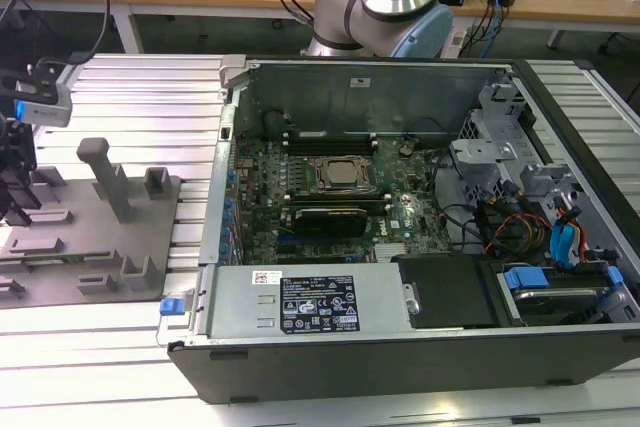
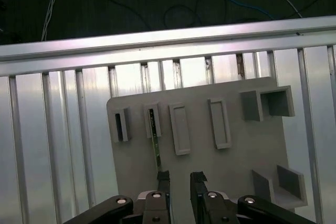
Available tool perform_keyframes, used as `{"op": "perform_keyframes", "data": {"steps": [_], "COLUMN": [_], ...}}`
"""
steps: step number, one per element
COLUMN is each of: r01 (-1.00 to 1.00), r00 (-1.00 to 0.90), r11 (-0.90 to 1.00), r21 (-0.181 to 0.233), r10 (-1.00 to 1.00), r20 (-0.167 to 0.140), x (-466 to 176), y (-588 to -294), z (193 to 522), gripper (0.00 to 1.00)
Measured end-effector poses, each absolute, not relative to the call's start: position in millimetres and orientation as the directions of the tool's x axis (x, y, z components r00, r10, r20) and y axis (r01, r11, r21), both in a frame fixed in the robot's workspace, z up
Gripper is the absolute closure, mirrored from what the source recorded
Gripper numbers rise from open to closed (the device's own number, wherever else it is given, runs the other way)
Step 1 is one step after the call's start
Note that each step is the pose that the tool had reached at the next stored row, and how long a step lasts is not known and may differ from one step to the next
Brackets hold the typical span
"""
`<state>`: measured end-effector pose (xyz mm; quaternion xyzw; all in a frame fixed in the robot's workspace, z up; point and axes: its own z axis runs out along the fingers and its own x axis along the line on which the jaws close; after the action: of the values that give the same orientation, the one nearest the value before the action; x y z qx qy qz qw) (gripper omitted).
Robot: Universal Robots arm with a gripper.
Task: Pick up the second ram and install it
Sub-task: 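Pick up the second ram and move it above second insertion slot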
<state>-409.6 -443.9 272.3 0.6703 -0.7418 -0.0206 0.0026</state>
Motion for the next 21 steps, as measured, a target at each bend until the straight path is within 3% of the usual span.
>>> {"op": "perform_keyframes", "data": {"steps": [21], "r01": [-0.998], "r00": [-0.047], "r11": [0.047], "r21": [0.034], "r10": [-0.999], "r20": [-0.021], "x": [-392], "y": [-465], "z": [225], "gripper": [0.7]}}
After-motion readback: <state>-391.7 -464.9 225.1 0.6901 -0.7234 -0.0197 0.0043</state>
